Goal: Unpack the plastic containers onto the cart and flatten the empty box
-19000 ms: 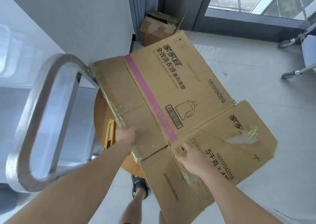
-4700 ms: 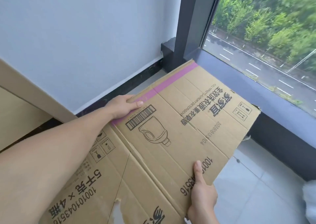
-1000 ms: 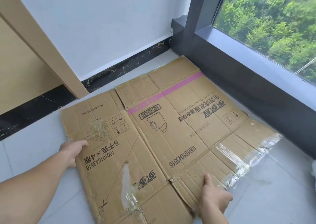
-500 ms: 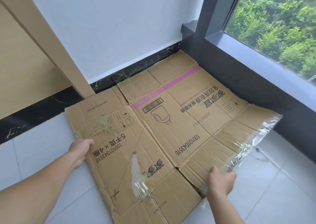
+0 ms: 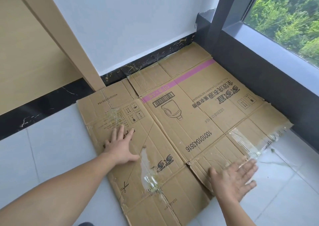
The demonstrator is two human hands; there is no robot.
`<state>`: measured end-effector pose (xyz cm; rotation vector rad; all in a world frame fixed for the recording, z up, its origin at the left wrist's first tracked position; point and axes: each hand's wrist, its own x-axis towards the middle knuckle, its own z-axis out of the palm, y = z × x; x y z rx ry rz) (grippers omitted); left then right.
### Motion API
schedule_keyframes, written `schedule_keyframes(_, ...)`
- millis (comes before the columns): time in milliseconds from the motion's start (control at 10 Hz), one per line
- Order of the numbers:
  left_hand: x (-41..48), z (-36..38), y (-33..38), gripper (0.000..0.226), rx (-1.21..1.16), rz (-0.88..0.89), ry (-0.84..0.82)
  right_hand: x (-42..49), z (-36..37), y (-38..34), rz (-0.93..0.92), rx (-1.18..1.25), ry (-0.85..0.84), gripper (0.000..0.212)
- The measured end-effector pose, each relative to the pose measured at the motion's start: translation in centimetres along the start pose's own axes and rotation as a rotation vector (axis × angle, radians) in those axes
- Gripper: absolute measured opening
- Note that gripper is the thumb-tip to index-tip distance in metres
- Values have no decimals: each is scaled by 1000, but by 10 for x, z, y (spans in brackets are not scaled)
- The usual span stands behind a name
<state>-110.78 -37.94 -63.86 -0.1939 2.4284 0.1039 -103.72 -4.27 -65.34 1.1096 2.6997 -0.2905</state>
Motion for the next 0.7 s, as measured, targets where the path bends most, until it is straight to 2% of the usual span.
schedule_keyframes(100, -3, 11, 22, 130, 90, 60, -36, -3, 3, -4, -228, -145, -157, 112)
schedule_keyframes(200, -4, 20, 30, 135, 130, 71, -57, -18, 15, -13, -430, -184, -346, 108)
schedule_keyframes(600, 6, 9, 39, 123, 198, 36, -101, -15, 15, -35, -422, -263, -434, 112)
schedule_keyframes(700, -1, -16, 55, 90, 103, 31, -133, -12, -7, -51, -435, -293, -520, 96)
